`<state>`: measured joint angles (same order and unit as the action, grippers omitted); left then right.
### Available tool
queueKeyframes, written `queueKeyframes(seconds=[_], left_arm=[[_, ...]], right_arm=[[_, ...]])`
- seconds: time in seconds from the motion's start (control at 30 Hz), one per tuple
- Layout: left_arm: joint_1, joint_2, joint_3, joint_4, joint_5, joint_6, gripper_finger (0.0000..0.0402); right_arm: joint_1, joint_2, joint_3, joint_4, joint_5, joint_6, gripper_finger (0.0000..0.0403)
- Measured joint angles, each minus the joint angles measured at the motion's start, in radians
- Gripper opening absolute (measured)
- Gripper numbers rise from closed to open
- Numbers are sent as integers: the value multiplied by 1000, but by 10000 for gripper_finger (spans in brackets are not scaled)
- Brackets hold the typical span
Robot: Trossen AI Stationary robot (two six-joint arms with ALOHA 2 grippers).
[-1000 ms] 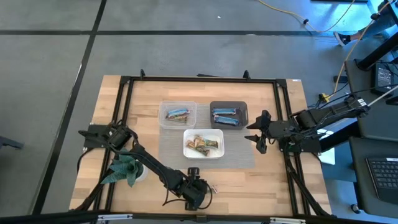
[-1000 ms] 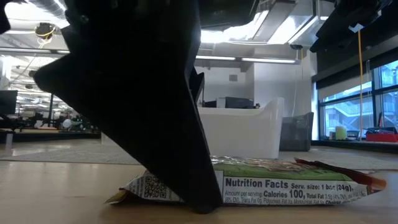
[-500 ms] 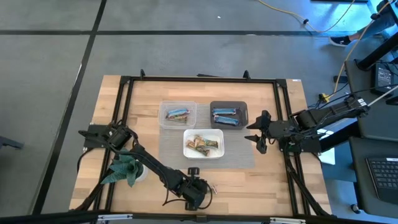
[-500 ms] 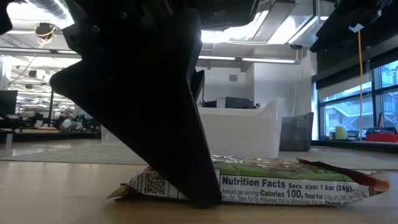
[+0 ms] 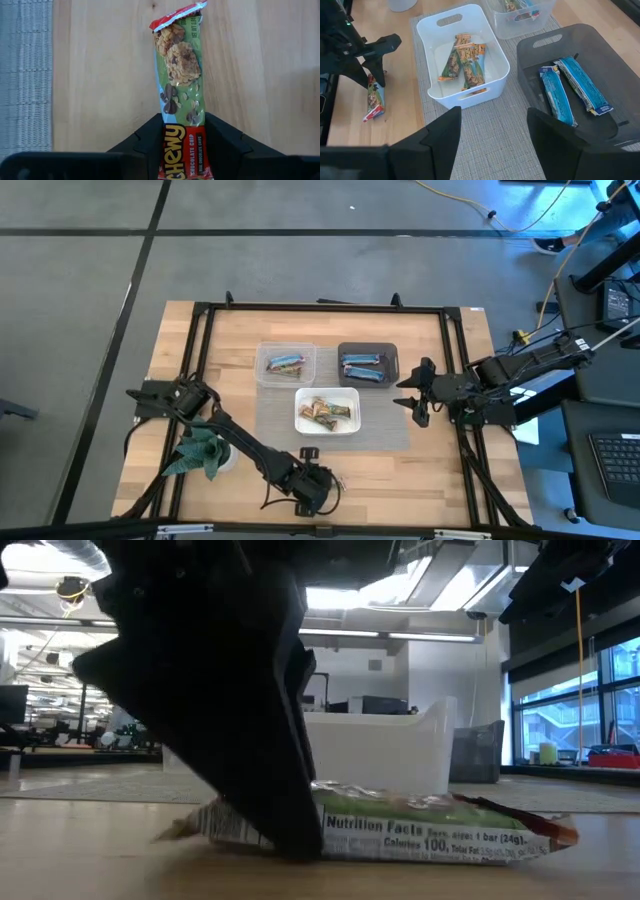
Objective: Pick and place Granola Bars by type
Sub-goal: Put the red granola bar into the transparent bin
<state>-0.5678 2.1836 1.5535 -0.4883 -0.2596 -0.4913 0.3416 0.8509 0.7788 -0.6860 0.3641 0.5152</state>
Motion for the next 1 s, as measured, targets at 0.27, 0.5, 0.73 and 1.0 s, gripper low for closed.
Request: queueKeyframes(seconds=[0.27, 0.5, 0.73, 1.0], left_arm=[[5, -82, 0, 12, 2, 11, 114], [26, -248, 3, -108, -57, 34, 114], [98, -434, 3, -401, -232, 6, 114], [242, -557, 4, -718, -302, 5, 114]], right_arm=[[0, 0, 0, 1, -1, 0, 229], [0, 0, 0, 0, -1, 0, 229], [0, 0, 0, 1, -4, 0, 229], [0, 0, 0, 0, -54, 3, 229]])
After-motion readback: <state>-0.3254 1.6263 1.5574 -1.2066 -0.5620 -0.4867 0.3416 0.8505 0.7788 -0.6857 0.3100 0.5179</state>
